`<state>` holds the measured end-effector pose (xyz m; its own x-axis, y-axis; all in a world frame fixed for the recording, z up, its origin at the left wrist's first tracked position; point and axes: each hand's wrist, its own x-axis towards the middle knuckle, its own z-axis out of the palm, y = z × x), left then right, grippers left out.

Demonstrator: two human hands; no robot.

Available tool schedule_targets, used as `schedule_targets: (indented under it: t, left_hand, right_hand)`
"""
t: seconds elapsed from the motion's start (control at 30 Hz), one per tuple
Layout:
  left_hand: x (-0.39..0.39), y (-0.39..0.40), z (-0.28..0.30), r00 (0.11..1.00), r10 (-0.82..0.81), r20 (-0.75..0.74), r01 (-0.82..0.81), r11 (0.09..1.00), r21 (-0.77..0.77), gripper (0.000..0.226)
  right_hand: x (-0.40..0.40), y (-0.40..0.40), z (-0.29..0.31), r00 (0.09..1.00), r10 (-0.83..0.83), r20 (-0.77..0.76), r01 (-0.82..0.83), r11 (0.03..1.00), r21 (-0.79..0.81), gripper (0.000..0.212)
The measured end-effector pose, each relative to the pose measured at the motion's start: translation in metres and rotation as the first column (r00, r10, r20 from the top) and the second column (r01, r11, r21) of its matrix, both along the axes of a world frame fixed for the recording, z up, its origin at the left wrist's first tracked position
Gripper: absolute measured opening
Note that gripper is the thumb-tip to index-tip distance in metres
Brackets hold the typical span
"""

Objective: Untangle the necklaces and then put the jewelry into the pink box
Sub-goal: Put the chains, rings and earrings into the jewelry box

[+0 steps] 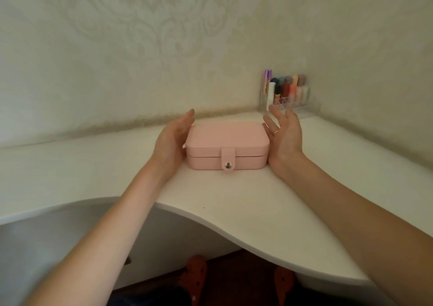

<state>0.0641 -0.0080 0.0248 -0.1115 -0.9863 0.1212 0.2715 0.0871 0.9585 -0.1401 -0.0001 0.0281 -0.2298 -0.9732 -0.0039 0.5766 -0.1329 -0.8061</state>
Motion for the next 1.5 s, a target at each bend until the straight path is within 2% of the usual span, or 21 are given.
schedule_targets:
  t: [0.03, 0.07, 0.1, 0.13, 0.17, 0.2, 0.23, 0.27, 0.3, 0.33, 0.37, 0.57, 1.0, 1.13, 1.2, 1.27, 1.4, 1.5]
  left_hand:
    - [0.0, 0.001, -0.003, 0.993, -0.066, 0.1, 0.067, 0.998, -0.007, 0.022]
    - [0.001, 0.001, -0.007, 0.965, -0.101, 0.241, 0.109, 0.994, -0.021, 0.042]
    - [0.002, -0.001, -0.011, 0.924, -0.113, 0.365, 0.138, 0.989, -0.043, 0.073]
    - [0.004, -0.003, -0.014, 0.891, -0.11, 0.44, 0.153, 0.986, -0.064, 0.097]
    - [0.005, -0.005, -0.015, 0.872, -0.095, 0.48, 0.154, 0.984, -0.085, 0.111]
    - [0.007, -0.006, -0.015, 0.86, -0.081, 0.504, 0.151, 0.983, -0.1, 0.12]
    - [0.008, -0.006, -0.014, 0.848, -0.079, 0.525, 0.156, 0.982, -0.103, 0.126]
    - [0.009, -0.006, -0.015, 0.832, -0.078, 0.55, 0.159, 0.982, -0.102, 0.131]
    - [0.009, -0.006, -0.015, 0.816, -0.073, 0.573, 0.162, 0.981, -0.106, 0.134]
    - [0.009, -0.006, -0.015, 0.804, -0.066, 0.59, 0.156, 0.982, -0.104, 0.136]
    - [0.009, -0.007, -0.015, 0.799, -0.06, 0.598, 0.146, 0.984, -0.098, 0.137]
    - [0.01, -0.007, -0.016, 0.803, -0.036, 0.595, 0.116, 0.988, -0.098, 0.137]
    - [0.01, -0.009, -0.016, 0.78, -0.017, 0.625, 0.116, 0.986, -0.118, 0.137]
    - [0.01, -0.01, -0.017, 0.774, -0.003, 0.633, 0.099, 0.988, -0.117, 0.137]
    - [0.007, -0.011, -0.019, 0.777, 0.04, 0.629, 0.061, 0.989, -0.138, 0.137]
    - [0.002, -0.012, -0.021, 0.74, 0.101, 0.665, 0.026, 0.984, -0.178, 0.132]
    - [-0.012, -0.023, -0.027, 0.653, 0.224, 0.724, -0.014, 0.959, -0.284, 0.102]
    - [-0.02, -0.04, -0.03, 0.611, 0.261, 0.747, -0.029, 0.951, -0.308, 0.099]
  right_hand:
    - [0.001, 0.001, 0.001, 0.998, 0.021, -0.058, -0.021, 1.0, -0.003, 0.04]
    - [0.002, 0.001, 0.002, 0.989, 0.038, -0.144, -0.039, 0.999, -0.008, 0.04]
    - [0.003, 0.003, 0.003, 0.953, 0.03, -0.3, -0.04, 0.999, -0.027, 0.043]
    - [0.002, 0.004, 0.003, 0.856, -0.005, -0.516, -0.042, 0.996, -0.08, 0.045]
    - [0.002, 0.006, 0.003, 0.679, -0.064, -0.731, -0.07, 0.986, -0.15, 0.045]
    - [0.0, 0.008, 0.003, 0.431, -0.115, -0.895, -0.134, 0.973, -0.19, 0.049]
    - [0.0, 0.01, 0.002, 0.143, -0.142, -0.979, -0.204, 0.964, -0.17, 0.058]
    - [-0.001, 0.012, 0.003, -0.12, -0.14, -0.983, -0.254, 0.961, -0.106, 0.071]
    - [0.0, 0.017, 0.006, -0.302, -0.133, -0.944, -0.275, 0.96, -0.047, 0.082]
    - [0.0, 0.017, 0.006, -0.385, -0.119, -0.915, -0.28, 0.96, -0.007, 0.089]
    - [0.001, 0.019, 0.007, -0.415, -0.112, -0.903, -0.281, 0.96, 0.01, 0.093]
    - [0.008, 0.023, 0.01, -0.369, -0.075, -0.926, -0.267, 0.963, 0.028, 0.092]
    - [0.014, 0.023, 0.01, -0.395, -0.061, -0.917, -0.256, 0.966, 0.046, 0.085]
    - [0.012, 0.024, 0.003, -0.408, -0.13, -0.904, -0.254, 0.967, -0.024, 0.077]
    - [0.016, 0.022, -0.006, -0.448, -0.205, -0.87, -0.243, 0.965, -0.102, 0.068]
    - [0.023, 0.016, -0.015, -0.478, -0.243, -0.844, -0.207, 0.965, -0.161, 0.064]
    - [0.03, -0.006, -0.025, -0.336, -0.234, -0.913, -0.149, 0.97, -0.194, 0.073]
    - [0.026, -0.026, -0.029, -0.302, -0.249, -0.92, -0.13, 0.967, -0.219, 0.072]
